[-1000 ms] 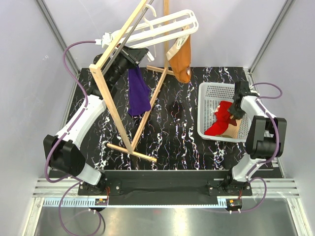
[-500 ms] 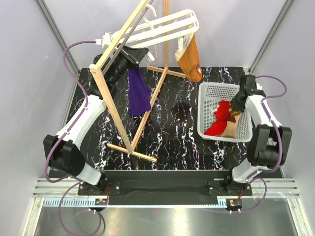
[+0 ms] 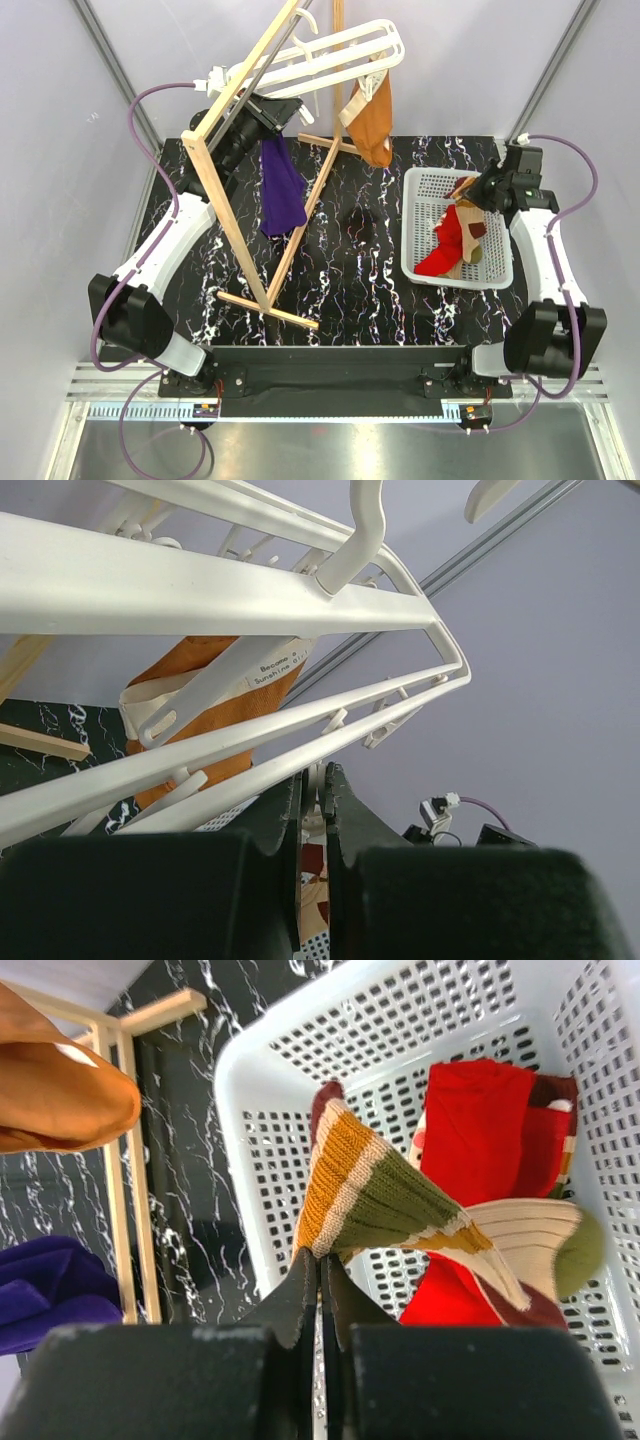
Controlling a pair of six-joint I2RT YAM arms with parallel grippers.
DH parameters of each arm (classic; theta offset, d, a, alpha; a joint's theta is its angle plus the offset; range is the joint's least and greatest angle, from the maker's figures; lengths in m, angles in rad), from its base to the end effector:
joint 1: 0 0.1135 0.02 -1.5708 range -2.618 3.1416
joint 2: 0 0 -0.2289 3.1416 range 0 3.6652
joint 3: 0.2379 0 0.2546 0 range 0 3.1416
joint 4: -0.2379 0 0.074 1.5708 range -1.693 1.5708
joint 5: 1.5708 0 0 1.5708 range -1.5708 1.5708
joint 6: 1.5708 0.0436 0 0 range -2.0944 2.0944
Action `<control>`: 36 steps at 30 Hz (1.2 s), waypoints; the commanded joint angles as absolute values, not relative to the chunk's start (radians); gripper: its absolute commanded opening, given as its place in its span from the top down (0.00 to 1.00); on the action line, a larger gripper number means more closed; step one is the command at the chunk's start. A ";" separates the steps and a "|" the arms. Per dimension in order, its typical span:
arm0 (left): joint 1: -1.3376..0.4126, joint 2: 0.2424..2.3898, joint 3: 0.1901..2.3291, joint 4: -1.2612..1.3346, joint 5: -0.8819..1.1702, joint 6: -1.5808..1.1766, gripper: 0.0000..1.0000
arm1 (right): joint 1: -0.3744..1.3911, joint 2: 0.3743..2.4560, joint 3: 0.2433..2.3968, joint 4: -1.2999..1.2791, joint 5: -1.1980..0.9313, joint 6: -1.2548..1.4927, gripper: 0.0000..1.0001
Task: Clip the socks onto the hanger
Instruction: Pick up the sock from the bin.
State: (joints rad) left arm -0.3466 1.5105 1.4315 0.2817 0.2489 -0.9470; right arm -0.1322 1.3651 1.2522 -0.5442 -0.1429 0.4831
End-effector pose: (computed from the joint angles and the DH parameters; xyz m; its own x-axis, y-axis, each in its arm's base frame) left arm 0.3457 -0.1363 0.4057 -0.3408 -0.7133 -0.6124 0.4786 0.4291 -0.7661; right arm 0.3167 -0.0358 0.2978 -0.5275 0.5340 -0.6607 0.2978 0.8446 0.4448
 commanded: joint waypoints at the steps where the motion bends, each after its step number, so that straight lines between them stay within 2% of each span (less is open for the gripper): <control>1: -0.353 1.497 1.425 0.275 0.285 -0.940 1.00 | -0.133 1.439 1.215 -0.545 -0.190 0.468 1.00; 4: -0.353 1.494 1.424 0.276 0.290 -0.940 1.00 | -0.133 1.488 1.155 -0.543 -0.160 0.477 1.00; 10: -0.353 1.493 1.419 0.276 0.288 -0.940 1.00 | -0.133 1.531 1.108 -0.632 0.035 0.469 0.95; 14: -0.353 1.497 1.417 0.278 0.290 -0.940 1.00 | -0.133 1.525 1.097 -0.684 0.120 0.449 0.77; 15: -0.353 1.497 1.416 0.279 0.290 -0.942 1.00 | -0.133 1.520 1.100 -0.690 0.123 0.445 0.69; 20: -0.353 1.505 1.414 0.282 0.296 -0.945 1.00 | -0.133 1.486 1.149 -0.719 0.115 0.419 0.61; 25: -0.353 1.502 1.416 0.284 0.296 -0.945 1.00 | -0.126 1.468 1.230 -0.752 0.113 0.405 0.47; 36: -0.353 1.506 1.416 0.288 0.299 -0.950 1.00 | -0.020 1.589 1.348 -0.767 0.184 0.394 0.49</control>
State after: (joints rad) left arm -0.3466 1.5105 1.4292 0.2859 0.2523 -0.9482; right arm -0.0296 1.5372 1.3140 -0.7559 0.1303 0.4026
